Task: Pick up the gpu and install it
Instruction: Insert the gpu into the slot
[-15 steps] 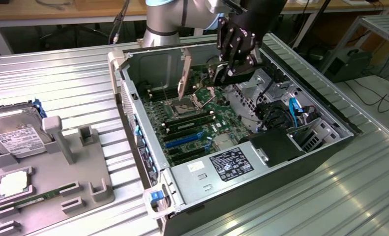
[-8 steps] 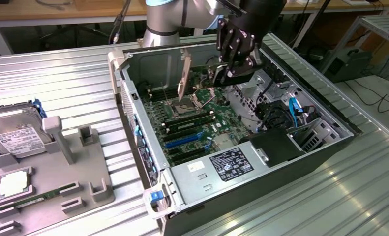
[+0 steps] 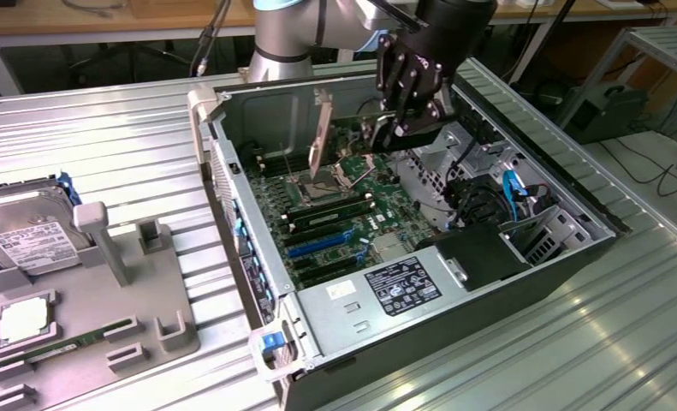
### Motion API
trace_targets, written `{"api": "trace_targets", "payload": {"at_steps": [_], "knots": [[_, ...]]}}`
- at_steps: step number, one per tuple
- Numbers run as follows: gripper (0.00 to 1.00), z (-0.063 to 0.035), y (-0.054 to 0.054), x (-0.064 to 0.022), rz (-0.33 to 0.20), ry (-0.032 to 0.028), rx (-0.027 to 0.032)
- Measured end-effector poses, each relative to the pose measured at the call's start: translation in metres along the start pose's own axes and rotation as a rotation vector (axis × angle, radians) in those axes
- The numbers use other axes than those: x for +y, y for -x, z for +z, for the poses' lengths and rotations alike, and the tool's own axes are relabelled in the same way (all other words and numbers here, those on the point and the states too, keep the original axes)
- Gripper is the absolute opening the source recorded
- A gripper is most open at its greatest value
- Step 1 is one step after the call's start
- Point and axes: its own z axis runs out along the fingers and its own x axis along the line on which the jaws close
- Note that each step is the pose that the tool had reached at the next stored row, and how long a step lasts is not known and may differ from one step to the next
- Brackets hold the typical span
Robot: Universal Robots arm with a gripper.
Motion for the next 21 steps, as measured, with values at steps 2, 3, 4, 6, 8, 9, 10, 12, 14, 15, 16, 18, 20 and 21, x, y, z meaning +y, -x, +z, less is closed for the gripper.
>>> {"api": "trace_targets", "payload": {"at_steps": [2,3,4,6,8,9,10,12,14,15,16,18,20,21], "knots": [[0.28,0.0007,-0.0001,0.0000,0.000,0.0000,0.0000],[0.28,0.0011,-0.0001,0.0000,0.000,0.0000,0.0000],[0.28,0.0014,-0.0001,0.0000,0.000,0.0000,-0.0001],[0.28,0.0022,-0.0002,-0.0001,0.000,0.0000,-0.0001],[0.28,0.0029,-0.0003,-0.0001,0.000,0.0000,-0.0001],[0.28,0.0032,-0.0003,-0.0001,0.000,0.0000,-0.0001],[0.28,0.0035,-0.0004,-0.0001,0.000,0.0000,0.0000],[0.28,0.0042,-0.0004,-0.0002,0.000,0.0000,-0.0001],[0.28,0.0049,-0.0005,-0.0002,0.000,0.0000,-0.0001],[0.28,0.0053,-0.0005,-0.0002,0.000,-0.0001,-0.0001],[0.28,0.0056,-0.0006,-0.0002,0.000,0.0000,-0.0001],[0.28,0.0063,-0.0006,-0.0002,0.000,0.0000,-0.0001],[0.28,0.0071,-0.0007,-0.0003,0.000,0.0000,-0.0001],[0.28,0.0075,-0.0007,-0.0003,0.000,0.0000,-0.0001]]}}
